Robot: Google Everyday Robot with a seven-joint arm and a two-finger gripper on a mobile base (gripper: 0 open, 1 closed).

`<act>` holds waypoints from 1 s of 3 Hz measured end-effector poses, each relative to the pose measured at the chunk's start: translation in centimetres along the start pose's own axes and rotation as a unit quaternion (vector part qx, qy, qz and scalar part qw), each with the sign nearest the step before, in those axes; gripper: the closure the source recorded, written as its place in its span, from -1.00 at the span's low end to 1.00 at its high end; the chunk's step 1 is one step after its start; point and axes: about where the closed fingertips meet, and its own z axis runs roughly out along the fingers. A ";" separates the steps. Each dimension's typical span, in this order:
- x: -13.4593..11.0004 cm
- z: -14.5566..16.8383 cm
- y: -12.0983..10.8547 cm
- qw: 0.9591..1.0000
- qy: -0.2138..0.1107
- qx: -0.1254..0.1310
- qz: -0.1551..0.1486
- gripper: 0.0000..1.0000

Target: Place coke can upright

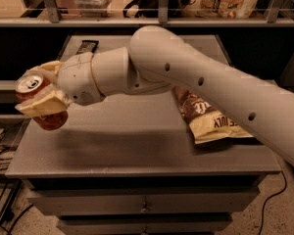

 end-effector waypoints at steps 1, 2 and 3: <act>0.4 0.8 0.2 0.999 -0.038 0.004 0.004 1.00; 0.8 1.1 -0.1 0.998 -0.056 0.013 0.007 1.00; 1.9 1.3 0.0 0.998 -0.061 0.019 0.017 0.67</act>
Offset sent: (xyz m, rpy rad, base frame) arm 0.0106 0.0069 -0.0156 0.1643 0.0281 -0.0206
